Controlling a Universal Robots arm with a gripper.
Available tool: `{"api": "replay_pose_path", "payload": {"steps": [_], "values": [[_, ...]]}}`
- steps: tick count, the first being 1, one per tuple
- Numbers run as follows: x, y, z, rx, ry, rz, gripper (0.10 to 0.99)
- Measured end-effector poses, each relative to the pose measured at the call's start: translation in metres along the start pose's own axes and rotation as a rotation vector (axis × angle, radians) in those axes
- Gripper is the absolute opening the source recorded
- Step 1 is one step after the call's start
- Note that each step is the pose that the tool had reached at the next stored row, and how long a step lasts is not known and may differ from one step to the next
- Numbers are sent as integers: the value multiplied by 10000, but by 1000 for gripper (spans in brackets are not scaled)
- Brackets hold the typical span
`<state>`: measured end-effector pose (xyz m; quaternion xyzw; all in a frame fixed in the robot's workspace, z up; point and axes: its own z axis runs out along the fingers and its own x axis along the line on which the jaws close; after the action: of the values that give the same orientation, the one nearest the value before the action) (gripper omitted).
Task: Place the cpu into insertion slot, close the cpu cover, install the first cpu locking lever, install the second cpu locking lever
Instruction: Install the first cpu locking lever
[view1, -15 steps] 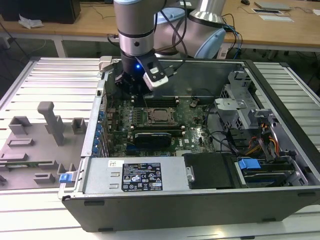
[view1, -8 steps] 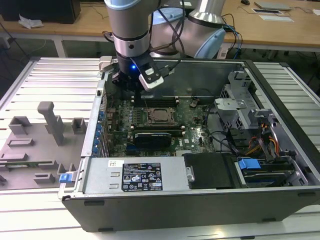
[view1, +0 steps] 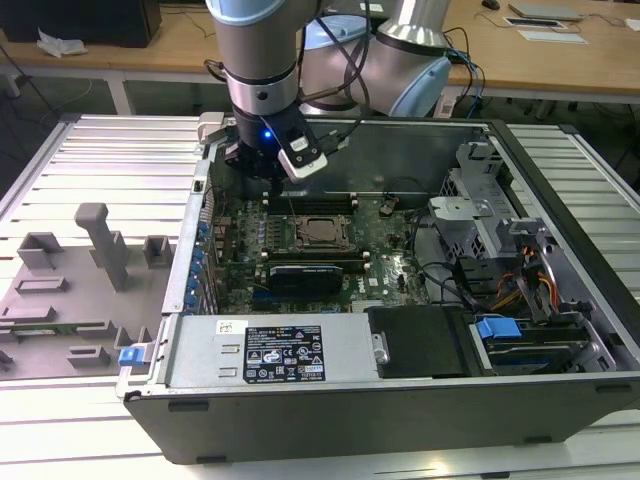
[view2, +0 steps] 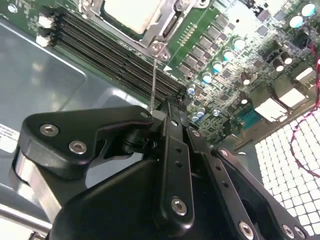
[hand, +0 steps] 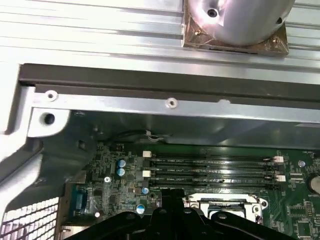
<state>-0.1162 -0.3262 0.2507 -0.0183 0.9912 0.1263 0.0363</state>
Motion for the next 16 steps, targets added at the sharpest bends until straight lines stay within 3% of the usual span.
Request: {"api": "replay_pose_path", "payload": {"steps": [4,9,11,13,16], "values": [[-126,-6,9,0,5,1,106],[-354,-17,24,-1,26,7,106],[-382,-19,25,0,29,5,106],[-382,-19,27,73,-114,-35,106],[-382,-19,29,195,-503,-145,106]]}}
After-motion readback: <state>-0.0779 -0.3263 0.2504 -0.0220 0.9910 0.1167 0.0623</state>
